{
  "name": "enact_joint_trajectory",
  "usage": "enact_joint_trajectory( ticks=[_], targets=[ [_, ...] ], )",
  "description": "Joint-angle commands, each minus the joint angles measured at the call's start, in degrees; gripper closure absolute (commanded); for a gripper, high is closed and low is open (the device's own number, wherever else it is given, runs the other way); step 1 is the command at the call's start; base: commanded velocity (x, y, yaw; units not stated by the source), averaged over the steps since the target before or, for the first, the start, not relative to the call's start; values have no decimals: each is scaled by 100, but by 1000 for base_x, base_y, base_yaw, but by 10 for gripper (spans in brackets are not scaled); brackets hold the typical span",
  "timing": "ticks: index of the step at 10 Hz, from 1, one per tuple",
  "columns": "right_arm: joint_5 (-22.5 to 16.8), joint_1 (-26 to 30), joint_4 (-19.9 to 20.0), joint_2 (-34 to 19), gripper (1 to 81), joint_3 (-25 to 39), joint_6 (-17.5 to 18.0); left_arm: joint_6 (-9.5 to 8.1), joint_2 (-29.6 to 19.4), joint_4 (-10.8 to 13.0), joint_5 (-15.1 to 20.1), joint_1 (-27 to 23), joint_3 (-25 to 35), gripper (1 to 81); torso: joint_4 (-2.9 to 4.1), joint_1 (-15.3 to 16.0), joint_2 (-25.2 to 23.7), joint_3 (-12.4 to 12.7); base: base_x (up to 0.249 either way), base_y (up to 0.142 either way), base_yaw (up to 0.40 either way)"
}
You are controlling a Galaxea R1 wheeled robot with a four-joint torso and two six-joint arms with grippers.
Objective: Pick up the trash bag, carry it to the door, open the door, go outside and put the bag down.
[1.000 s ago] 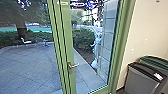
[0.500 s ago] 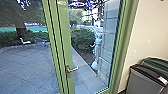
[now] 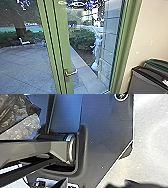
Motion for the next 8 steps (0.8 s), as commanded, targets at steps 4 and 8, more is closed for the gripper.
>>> enact_joint_trajectory(
  ticks=[4, 8],
  targets=[
    [-361, 224, -63, 45, 10, 39, -45, 96, 32, 28, 451, -244, 37, 811, 0, 0, 0, 0, 121, 0, 0],
    [-361, 216, -63, 45, 10, 39, -45, 97, 23, 28, 460, -244, 37, 811, 0, 7, 2, 0, 20, 0, 0]
  ],
)
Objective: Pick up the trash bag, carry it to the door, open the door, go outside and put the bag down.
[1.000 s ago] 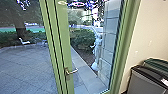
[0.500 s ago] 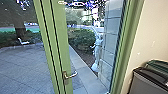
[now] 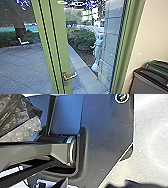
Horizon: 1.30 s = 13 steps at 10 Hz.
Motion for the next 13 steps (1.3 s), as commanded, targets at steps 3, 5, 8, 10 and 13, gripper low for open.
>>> enact_joint_trajectory(
  ticks=[3, 5, 8, 10, 13],
  targets=[
    [-372, 177, -3, 34, 10, 28, -35, 24, 32, 20, 446, -227, 46, 811, 0, -5, 0, 0, 0, 0, 0],
    [-311, 168, 14, 25, 10, 28, -35, 24, 41, 11, 341, -218, 37, 811, 0, -7, 0, 0, 0, 0, 0],
    [-257, 159, -3, 43, 10, 72, -35, 24, 41, 28, 314, -218, 37, 811, 0, -7, 0, 0, 0, 0, 0],
    [-257, 159, -12, 51, 10, 63, -35, 103, 41, 37, 314, -218, 37, 811, 0, -7, 0, 0, 0, 0, 0],
    [-257, 150, -29, 51, 10, 72, -35, 112, 23, 37, 314, -218, 37, 811, 0, -7, 0, 0, 0, 0, 91]
  ],
)
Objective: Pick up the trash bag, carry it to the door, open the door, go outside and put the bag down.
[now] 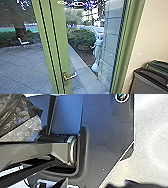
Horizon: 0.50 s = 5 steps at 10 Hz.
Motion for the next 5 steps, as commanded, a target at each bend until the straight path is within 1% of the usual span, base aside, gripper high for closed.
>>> enact_joint_trajectory(
  ticks=[1, 5],
  targets=[
    [-321, 184, -63, 54, 10, 47, -38, 61, 12, 28, 429, -234, 37, 811, 0, 0, 0, 0, 0, 0, 286],
    [-312, 140, -72, 19, 10, 55, -65, 70, -40, 20, 429, -234, 73, 811, 0, -1, 0, 0, 0, 0, 303]
  ],
)
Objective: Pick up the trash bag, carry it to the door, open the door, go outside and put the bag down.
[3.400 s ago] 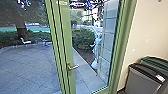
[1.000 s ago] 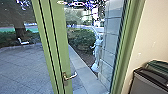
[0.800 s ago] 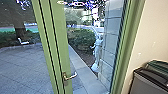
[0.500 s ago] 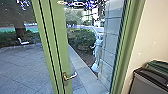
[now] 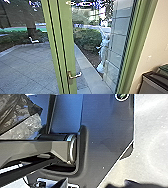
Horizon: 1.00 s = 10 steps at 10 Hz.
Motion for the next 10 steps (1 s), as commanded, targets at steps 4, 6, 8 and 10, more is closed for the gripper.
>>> enact_joint_trajectory(
  ticks=[4, 6, 8, 10],
  targets=[
    [-194, 119, -153, -244, 10, 548, -70, 70, -380, 20, 303, -179, 651, 811, 0, -1, 0, 0, 0, 0, 313],
    [-194, 127, -161, -429, 10, 945, -70, 70, -450, 20, 285, -179, 739, 811, 0, -1, 0, 0, 0, 0, 314],
    [-185, 127, -153, -420, 10, 918, -61, 70, -433, 20, 294, -179, 731, 811, 0, -1, 0, 0, 0, 0, 314],
    [-193, 119, -161, -420, 10, 910, -61, 62, -424, 20, 294, -179, 713, 811, 0, -1, 0, 0, 0, 0, 314]
  ],
)
